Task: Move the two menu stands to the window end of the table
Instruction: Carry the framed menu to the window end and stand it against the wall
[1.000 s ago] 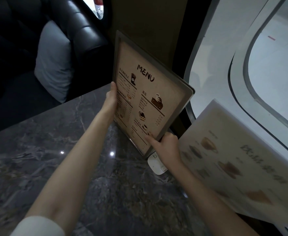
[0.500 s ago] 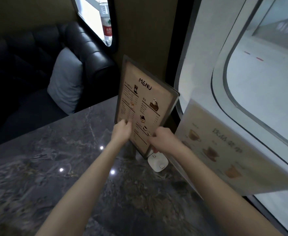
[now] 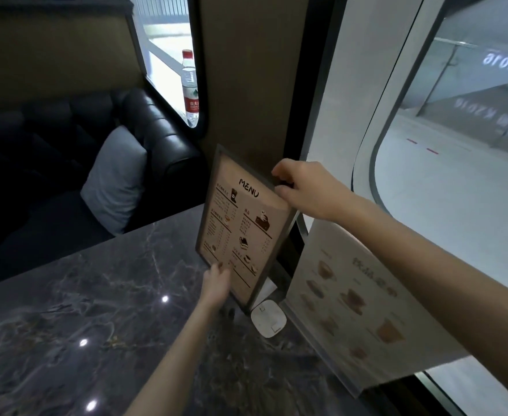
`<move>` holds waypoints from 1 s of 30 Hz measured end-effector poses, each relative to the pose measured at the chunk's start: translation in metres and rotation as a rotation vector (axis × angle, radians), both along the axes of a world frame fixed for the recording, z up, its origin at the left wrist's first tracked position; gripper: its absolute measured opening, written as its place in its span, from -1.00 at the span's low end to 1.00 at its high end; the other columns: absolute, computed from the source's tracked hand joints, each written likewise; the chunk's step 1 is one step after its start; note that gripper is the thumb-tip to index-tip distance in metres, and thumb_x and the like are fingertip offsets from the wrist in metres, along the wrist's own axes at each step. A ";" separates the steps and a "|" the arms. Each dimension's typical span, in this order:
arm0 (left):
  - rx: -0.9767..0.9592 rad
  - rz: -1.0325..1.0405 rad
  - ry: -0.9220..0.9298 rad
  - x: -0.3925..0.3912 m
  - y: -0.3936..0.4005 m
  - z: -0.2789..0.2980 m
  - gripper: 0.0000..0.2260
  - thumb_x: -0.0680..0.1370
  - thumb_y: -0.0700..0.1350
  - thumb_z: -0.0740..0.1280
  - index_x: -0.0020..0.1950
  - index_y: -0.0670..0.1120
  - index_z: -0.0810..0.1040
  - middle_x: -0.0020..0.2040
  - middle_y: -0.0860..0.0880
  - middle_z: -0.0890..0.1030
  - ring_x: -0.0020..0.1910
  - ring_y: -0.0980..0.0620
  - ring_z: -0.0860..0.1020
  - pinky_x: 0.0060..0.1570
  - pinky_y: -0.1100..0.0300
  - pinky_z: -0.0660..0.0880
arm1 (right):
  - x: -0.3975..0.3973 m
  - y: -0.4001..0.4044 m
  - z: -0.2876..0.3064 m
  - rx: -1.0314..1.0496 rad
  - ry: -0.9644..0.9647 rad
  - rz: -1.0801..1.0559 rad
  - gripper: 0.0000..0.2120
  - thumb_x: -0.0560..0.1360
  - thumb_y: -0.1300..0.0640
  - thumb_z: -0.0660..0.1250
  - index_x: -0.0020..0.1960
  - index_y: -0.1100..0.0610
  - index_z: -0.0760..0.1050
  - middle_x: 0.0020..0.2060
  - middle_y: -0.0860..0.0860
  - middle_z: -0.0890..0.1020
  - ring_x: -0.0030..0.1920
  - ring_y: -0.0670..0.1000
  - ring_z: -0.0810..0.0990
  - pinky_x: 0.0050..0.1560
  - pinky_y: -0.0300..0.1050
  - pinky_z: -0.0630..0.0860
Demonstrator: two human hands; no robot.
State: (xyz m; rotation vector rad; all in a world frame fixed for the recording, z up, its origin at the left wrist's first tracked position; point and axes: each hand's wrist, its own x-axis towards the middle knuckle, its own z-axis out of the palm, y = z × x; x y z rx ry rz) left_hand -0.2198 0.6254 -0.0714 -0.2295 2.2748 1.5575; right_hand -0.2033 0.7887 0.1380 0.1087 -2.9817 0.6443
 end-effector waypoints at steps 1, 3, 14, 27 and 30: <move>0.034 0.015 -0.057 0.000 0.001 -0.007 -0.56 0.61 -0.03 0.12 0.47 -0.15 0.25 0.47 -0.16 0.29 0.44 -0.16 0.30 0.37 -0.04 0.28 | -0.002 0.004 -0.001 0.017 -0.046 -0.036 -0.62 0.53 0.11 0.21 0.31 0.19 0.31 0.19 0.16 0.54 0.11 0.08 0.54 -0.04 -0.18 0.45; 0.140 0.068 -0.143 -0.001 0.002 -0.020 -0.54 0.59 0.03 0.15 0.46 -0.13 0.27 0.46 -0.16 0.32 0.42 -0.16 0.32 0.40 -0.11 0.28 | -0.006 0.011 -0.003 0.015 -0.159 -0.088 -0.58 0.53 0.05 0.22 0.31 0.22 0.30 0.15 0.17 0.55 -0.01 0.04 0.52 -0.08 -0.19 0.44; 0.592 0.251 -0.268 -0.011 0.008 -0.043 -0.75 0.63 -0.07 0.05 0.07 -0.07 0.51 0.00 -0.05 0.61 0.00 0.04 0.55 0.07 0.10 0.47 | -0.015 0.023 -0.011 -0.286 -0.442 -0.019 -0.78 0.55 0.12 0.19 0.01 0.25 0.51 0.00 0.11 0.63 0.00 0.08 0.63 -0.02 -0.06 0.64; 0.555 0.191 -0.303 -0.011 0.014 -0.084 -0.13 0.19 0.40 0.30 0.44 0.08 0.28 0.42 0.05 0.41 0.40 0.00 0.36 0.45 -0.08 0.22 | -0.014 0.024 -0.017 -0.370 -0.374 -0.028 -0.80 0.55 0.14 0.18 -0.09 0.27 0.49 -0.02 0.13 0.62 -0.01 0.09 0.63 -0.08 -0.08 0.64; 0.541 0.137 -0.291 -0.011 0.017 -0.072 -0.25 0.35 0.35 0.25 0.48 0.11 0.20 0.46 0.05 0.35 0.44 -0.02 0.31 0.46 -0.10 0.19 | -0.015 0.030 -0.017 -0.351 -0.341 -0.047 -0.76 0.55 0.13 0.18 -0.05 0.30 0.51 0.02 0.16 0.64 -0.03 0.11 0.65 -0.06 -0.01 0.65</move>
